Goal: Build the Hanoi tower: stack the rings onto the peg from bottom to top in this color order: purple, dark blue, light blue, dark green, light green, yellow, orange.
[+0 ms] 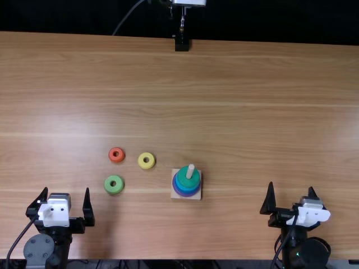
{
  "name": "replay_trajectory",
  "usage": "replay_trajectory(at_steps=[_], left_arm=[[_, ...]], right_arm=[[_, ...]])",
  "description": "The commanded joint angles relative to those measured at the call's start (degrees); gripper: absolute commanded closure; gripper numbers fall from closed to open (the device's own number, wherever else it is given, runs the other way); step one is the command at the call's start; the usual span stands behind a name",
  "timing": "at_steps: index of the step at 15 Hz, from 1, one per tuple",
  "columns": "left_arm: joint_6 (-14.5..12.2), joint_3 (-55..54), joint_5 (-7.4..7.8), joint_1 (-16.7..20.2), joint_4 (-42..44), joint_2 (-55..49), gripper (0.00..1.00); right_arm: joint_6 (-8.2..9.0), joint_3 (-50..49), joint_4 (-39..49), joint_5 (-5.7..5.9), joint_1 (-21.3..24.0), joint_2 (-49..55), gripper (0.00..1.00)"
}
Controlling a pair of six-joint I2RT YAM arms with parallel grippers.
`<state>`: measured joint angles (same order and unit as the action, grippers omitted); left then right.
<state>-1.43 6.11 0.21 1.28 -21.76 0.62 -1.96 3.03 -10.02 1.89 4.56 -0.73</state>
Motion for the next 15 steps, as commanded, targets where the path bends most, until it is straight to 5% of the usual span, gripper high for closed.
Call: replay_trajectory(at_steps=[1,15], left_arm=[[-0.15,-6.11,-0.21,0.48,-3.76,-0.62,0.0],[-0.15,-6.11,-0.21,0.3,-3.76,-0.62,0.0]], right_arm=[[-0.47,-2.15,-6.28,1.06,0.45,0.73,0.0],[-0.36,-2.06,-7.97,0.96,0.54,0.73,0.0]])
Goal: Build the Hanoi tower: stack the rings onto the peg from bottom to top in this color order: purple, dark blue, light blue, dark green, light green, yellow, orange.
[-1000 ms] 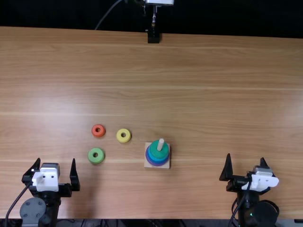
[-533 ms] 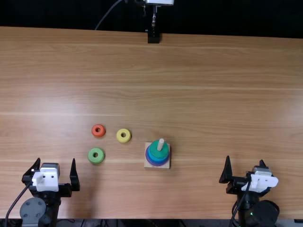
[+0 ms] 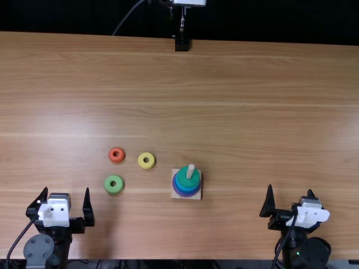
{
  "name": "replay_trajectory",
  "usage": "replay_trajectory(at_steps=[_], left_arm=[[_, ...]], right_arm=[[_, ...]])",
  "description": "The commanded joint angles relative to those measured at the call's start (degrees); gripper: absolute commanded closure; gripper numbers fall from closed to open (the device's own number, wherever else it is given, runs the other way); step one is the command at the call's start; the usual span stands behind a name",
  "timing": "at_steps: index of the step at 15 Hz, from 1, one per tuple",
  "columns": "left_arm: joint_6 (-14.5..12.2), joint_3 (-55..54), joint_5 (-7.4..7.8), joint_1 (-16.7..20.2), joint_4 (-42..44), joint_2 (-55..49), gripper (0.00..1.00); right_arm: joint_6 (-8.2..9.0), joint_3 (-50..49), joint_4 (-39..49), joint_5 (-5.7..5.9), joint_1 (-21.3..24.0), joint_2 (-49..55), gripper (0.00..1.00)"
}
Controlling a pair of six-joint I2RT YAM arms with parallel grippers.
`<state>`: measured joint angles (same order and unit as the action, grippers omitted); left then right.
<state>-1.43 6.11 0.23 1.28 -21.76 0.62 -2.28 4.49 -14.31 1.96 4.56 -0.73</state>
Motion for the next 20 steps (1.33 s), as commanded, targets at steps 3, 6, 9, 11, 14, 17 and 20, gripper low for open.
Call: replay_trajectory(at_steps=[3,6,9,11,14,17,20], left_arm=[[-0.15,-6.11,-0.12,0.3,-3.76,-0.62,0.0],[-0.57,-5.67,0.61,-2.77,-1.44,-0.62,0.0],[-0.26,3.65,0.51,-4.88,4.57,9.92,0.0],[-0.15,10.94,0.61,-4.97,4.25,16.6,0.0],[0.06,21.75,4.31,-4.79,2.14,25.66,0.0],[0.06,32.83,10.21,-4.97,-10.62,40.33,0.0],[0.06,44.96,9.47,-4.62,-30.24,53.87,0.0]], right_arm=[[-0.04,-3.52,-3.69,0.89,0.54,0.73,0.0],[-0.04,-3.52,-3.69,1.0,0.54,0.73,0.0],[-0.04,-3.52,-3.69,0.89,0.54,0.73,0.0],[-0.04,-3.52,-3.69,0.89,0.54,0.73,0.0],[-0.04,-3.52,-3.69,0.89,0.54,0.73,0.0],[-0.04,-3.52,-3.69,1.0,0.54,0.73,0.0],[-0.04,-3.52,-3.69,1.0,0.54,0.73,0.0]])
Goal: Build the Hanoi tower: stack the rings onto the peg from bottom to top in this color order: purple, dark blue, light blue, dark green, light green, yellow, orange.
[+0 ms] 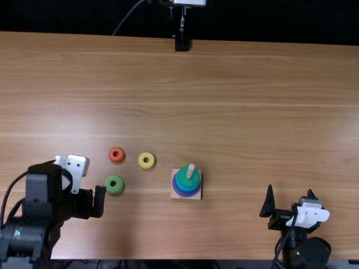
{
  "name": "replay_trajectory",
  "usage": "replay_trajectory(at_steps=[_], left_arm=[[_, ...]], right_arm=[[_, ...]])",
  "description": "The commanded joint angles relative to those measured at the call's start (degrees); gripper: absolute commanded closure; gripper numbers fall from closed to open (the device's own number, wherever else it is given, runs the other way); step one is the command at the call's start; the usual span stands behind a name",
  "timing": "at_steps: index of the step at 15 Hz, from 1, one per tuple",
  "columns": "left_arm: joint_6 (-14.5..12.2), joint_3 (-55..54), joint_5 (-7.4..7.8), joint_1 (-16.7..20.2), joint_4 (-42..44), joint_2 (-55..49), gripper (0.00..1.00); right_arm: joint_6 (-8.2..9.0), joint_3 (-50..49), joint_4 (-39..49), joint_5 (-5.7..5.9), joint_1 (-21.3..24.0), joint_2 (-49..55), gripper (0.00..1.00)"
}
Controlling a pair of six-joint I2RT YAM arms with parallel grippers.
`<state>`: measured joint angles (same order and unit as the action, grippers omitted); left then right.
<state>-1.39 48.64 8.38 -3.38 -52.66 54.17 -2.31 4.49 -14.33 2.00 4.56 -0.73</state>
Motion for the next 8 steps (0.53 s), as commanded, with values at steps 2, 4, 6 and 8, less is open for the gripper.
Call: replay_trajectory(at_steps=[2,4,6,8], left_arm=[[0.02,7.52,1.22,0.04,-6.19,6.74,0.0],[0.02,11.65,1.0,-0.14,-13.57,13.68,0.0],[0.02,15.61,-0.26,-0.4,-19.79,18.86,0.0],[-0.19,18.86,-1.1,-0.67,-21.69,23.96,0.0]], right_arm=[[-0.01,-3.52,-3.66,0.85,0.54,0.73,0.0],[-0.01,-3.52,-3.66,0.95,0.54,0.73,0.0],[-0.01,-3.52,-3.66,0.85,0.54,0.73,0.0],[-0.01,-3.52,-3.66,0.95,0.54,0.73,0.0]])
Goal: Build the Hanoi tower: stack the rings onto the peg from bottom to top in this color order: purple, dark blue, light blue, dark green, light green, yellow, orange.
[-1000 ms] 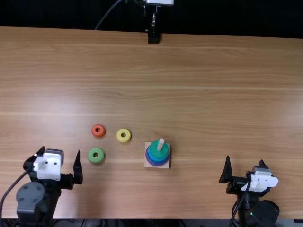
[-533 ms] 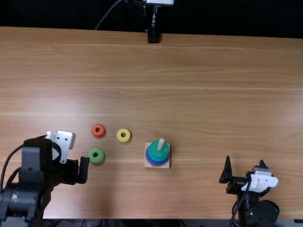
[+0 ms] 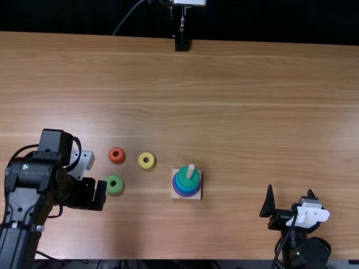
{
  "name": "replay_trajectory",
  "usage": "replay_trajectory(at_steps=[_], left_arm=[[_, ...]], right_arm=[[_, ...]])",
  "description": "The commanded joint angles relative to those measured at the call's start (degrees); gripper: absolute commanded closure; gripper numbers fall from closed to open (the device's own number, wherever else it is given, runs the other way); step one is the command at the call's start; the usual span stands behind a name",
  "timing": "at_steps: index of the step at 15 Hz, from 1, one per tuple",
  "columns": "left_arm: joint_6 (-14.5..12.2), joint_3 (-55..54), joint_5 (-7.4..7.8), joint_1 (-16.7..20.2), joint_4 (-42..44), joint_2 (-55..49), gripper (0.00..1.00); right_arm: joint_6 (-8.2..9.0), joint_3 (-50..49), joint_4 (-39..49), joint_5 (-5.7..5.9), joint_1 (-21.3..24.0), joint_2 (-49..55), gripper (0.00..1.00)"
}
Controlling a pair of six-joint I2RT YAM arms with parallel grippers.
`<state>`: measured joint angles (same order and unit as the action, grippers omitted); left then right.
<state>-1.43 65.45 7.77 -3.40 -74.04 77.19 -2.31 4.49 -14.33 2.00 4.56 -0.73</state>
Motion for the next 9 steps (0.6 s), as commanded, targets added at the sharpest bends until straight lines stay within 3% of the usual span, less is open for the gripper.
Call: replay_trajectory(at_steps=[1,3,5,6,9], left_arm=[[-0.15,3.19,-1.97,-0.91,0.42,3.23,0.0],[-0.04,3.81,-6.29,-2.67,1.69,6.48,0.0],[0.06,3.46,-8.82,-5.65,8.65,8.68,0.0],[0.17,3.19,-9.04,-6.71,12.24,8.86,0.0],[6.92,-0.41,-9.14,-8.64,19.62,11.67,0.0]], right_arm=[[-0.01,-3.52,-3.66,0.85,0.54,0.73,0.0],[-0.01,-3.52,-3.66,0.95,0.54,0.73,0.0],[-0.01,-3.52,-3.66,0.95,0.54,0.73,0.0],[-0.01,-3.52,-3.66,0.85,0.54,0.73,0.0],[-0.01,-3.52,-3.66,0.85,0.54,0.73,0.0]])
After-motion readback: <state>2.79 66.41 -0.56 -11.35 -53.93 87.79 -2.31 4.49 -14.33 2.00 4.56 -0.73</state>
